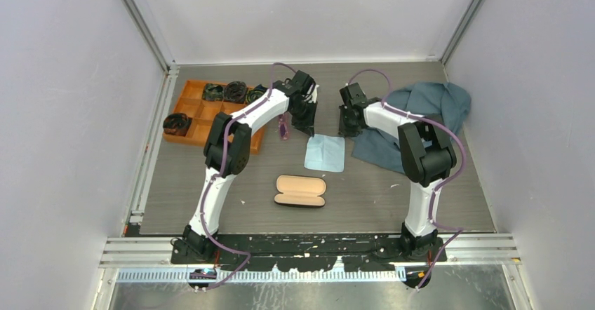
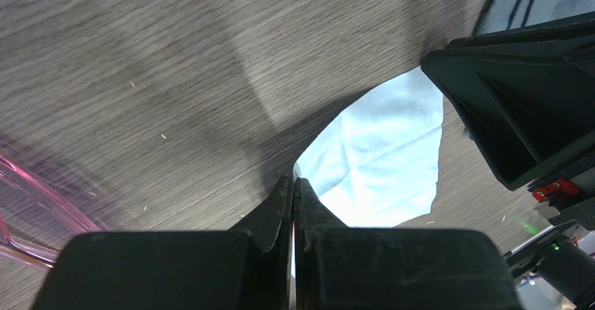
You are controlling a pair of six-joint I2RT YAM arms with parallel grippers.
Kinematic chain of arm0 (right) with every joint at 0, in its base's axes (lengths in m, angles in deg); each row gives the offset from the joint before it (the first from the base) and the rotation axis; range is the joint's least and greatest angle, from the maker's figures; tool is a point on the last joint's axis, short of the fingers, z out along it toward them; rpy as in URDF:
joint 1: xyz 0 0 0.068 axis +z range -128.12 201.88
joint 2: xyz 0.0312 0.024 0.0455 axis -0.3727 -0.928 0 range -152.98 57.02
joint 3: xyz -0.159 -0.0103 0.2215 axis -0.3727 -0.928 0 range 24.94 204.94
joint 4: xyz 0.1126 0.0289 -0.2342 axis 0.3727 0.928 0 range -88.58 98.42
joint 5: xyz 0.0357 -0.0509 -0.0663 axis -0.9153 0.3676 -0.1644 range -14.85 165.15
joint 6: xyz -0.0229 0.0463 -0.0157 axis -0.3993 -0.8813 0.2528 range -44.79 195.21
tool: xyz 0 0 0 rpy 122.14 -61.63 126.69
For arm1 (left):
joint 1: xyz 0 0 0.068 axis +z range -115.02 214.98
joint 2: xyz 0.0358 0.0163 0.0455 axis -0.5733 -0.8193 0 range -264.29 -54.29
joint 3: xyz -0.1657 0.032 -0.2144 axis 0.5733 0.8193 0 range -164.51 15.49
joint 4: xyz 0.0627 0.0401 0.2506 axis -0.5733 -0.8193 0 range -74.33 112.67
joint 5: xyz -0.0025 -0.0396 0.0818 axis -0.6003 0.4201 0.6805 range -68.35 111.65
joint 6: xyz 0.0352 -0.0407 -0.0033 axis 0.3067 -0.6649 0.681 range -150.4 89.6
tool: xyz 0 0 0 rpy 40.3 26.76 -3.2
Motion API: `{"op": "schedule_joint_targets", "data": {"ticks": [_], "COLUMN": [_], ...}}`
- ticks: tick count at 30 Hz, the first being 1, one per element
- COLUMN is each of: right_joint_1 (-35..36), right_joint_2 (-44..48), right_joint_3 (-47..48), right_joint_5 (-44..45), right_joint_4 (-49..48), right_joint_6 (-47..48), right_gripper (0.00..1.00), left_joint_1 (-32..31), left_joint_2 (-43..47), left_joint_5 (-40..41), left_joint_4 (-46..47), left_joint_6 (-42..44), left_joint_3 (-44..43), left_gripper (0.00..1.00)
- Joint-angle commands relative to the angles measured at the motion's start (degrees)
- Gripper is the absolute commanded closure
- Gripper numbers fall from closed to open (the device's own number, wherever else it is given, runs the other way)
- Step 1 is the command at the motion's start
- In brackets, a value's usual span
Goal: Organize the sunglasses
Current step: Fold the glasses cleaning cloth at the center of the board.
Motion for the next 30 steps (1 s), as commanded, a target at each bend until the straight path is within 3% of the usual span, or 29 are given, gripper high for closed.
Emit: {"op": "schedule_joint_targets", "data": {"ticks": [1,15,30], "right_joint_1": [0.52,0.85,0.87], "right_joint_2": [2.12,4.05,4.18], "right_joint_3": [-1.77,-3.26,-2.29], "right_joint_5": [-1.19,-1.54,-2.95], "right_joint_4": [0.21,-0.05,-0.01], "right_joint_6": [0.62,0.46,0.42], "right_gripper": [0.75,0.76,0.99], "left_joint_1": [-0.23,-0.25,-0.3], "left_joint_2": [1.61,1.13,0.97], "left_joint_5": [-0.93,-1.22,-1.33], "left_joint_4": [0.38,0.32,-0.09], "left_joint_6": [-0.02,-0.37,-0.31], "left_joint_3": [-1.54,-2.04,-2.82], "left_gripper": [1.0,1.0,1.0]}}
